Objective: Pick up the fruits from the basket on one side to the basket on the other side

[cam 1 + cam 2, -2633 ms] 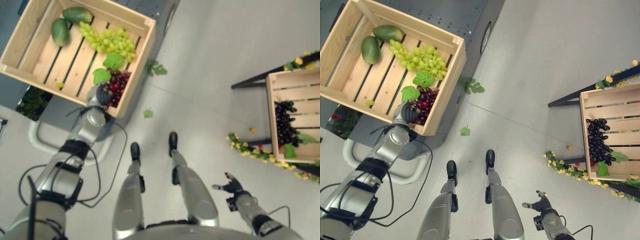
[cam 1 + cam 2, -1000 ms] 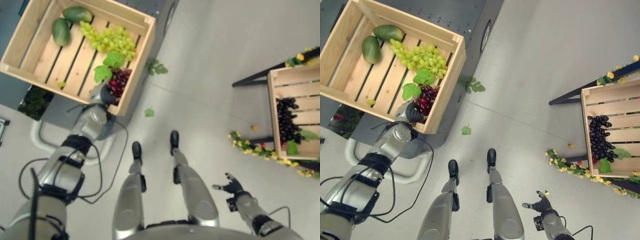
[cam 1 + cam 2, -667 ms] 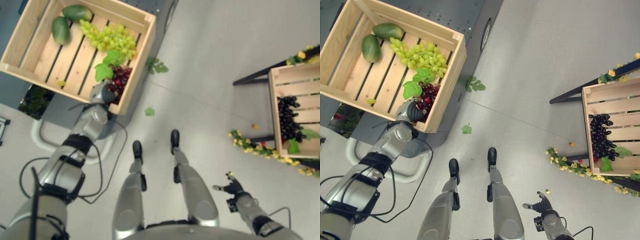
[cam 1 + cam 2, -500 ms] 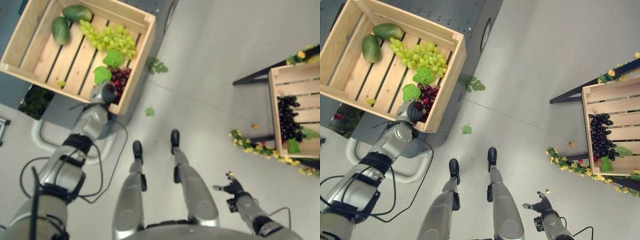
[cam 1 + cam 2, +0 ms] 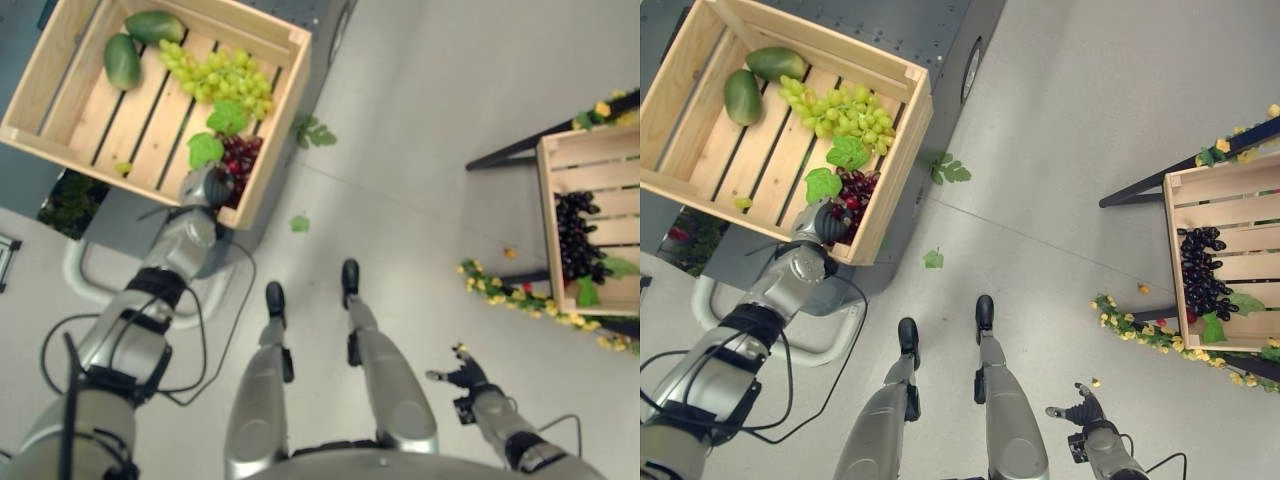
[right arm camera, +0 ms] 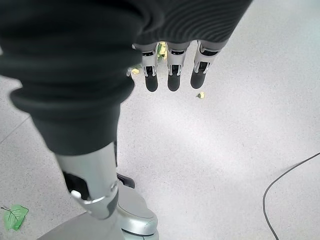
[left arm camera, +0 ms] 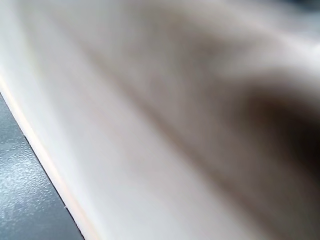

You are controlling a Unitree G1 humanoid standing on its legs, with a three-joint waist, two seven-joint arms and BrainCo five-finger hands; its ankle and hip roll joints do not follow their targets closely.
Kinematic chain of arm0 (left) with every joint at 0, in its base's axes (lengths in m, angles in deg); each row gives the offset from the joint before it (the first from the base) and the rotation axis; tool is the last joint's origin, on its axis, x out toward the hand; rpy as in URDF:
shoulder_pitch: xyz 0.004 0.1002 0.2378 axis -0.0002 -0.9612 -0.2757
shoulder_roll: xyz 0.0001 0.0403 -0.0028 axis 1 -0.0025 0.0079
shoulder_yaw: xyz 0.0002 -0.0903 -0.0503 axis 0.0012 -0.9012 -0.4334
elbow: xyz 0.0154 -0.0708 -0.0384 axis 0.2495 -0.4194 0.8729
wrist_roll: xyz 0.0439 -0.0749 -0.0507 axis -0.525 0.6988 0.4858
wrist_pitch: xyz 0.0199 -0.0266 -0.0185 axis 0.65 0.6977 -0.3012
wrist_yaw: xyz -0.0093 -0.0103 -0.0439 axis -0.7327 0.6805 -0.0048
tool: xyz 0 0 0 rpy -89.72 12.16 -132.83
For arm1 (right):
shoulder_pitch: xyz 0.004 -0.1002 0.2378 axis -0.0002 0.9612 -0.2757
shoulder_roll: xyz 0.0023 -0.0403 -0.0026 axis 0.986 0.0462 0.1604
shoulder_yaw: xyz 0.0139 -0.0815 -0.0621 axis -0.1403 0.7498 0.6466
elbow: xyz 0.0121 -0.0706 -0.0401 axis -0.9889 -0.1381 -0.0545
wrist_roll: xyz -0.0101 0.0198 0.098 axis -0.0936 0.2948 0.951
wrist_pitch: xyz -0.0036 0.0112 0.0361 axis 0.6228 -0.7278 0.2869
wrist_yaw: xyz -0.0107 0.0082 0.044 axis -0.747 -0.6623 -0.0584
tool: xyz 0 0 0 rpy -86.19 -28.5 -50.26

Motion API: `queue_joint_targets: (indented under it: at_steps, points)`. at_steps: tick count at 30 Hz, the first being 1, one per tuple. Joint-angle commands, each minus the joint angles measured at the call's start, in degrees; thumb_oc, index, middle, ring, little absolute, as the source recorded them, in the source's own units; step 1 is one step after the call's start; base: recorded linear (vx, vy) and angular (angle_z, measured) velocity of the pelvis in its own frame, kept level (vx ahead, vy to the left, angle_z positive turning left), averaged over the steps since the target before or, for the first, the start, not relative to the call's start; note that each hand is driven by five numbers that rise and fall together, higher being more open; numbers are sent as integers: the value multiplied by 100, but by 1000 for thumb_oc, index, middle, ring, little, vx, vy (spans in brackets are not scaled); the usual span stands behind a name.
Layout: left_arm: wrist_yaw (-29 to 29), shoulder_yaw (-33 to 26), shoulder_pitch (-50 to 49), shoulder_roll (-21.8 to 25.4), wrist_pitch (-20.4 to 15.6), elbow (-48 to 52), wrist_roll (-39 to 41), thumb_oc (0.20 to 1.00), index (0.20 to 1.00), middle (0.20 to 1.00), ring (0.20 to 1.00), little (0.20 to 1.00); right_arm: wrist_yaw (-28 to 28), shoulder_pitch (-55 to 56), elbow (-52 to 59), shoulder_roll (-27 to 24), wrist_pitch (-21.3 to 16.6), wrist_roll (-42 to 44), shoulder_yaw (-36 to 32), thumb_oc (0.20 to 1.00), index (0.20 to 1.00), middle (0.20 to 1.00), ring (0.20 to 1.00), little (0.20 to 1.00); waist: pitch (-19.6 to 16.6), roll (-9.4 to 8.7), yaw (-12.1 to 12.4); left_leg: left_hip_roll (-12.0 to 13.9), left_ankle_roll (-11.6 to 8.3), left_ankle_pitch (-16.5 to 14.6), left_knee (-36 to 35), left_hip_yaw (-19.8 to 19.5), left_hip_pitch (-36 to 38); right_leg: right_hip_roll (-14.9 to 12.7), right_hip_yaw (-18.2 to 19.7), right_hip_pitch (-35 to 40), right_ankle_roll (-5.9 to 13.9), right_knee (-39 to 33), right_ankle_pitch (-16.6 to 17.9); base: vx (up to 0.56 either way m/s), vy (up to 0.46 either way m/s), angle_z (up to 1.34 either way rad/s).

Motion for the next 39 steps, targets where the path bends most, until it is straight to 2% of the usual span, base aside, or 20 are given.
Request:
queue_joint_targets:
  at_steps: [1,4,7,16,19,27,39]
  points:
    - [139,93,-229,-669,-32,-476,417,200,200,200,200,200,66,279,138,-205,-33,120,198,1000,1000,1000,1000,1000,31,-220,-111,-60,160,273,250,-209,-825,185,162,-598,364,586,-81,0,0,0]
    - [140,16,-269,-657,-99,-415,601,200,200,200,200,200,70,273,127,-199,-35,129,191,1000,1000,1000,1000,1000,31,-214,-106,-63,160,275,249,-214,-826,183,170,-588,362,583,-81,0,0,0]
    - [125,-334,-526,-679,-261,-152,1317,200,200,200,200,200,54,293,92,-197,-23,121,157,1000,1000,1000,1000,1000,31,-180,-85,-80,162,267,240,-221,-801,183,175,-568,355,580,-81,0,0,0]
    - [249,-759,-835,-654,-551,318,2374,200,200,200,200,200,22,298,87,-197,-11,117,83,1000,1000,1000,1000,1000,31,-162,-63,-84,160,272,231,-239,-776,191,164,-541,353,564,-76,0,0,0]
    - [233,-982,-1062,-642,-740,779,3115,200,200,200,200,200,26,345,151,-198,-18,103,37,1000,1000,1000,1000,1000,31,-162,-59,-96,162,278,219,-263,-772,189,154,-542,351,565,-75,0,0,0]
    - [321,-1207,-1588,-525,-1013,1936,4326,200,200,200,200,200,-5,448,340,-255,-27,103,-63,1000,1000,1000,1000,1000,31,-135,-29,-110,164,290,202,-292,-792,174,123,-554,348,556,-77,0,0,0]
    - [452,-1289,-1972,-303,-1083,2695,4715,200,200,200,200,200,-82,484,472,-279,-16,71,-71,1000,1000,1000,1000,1000,31,-125,4,-124,168,305,176,-327,-818,166,106,-570,356,539,-70,0,0,0]
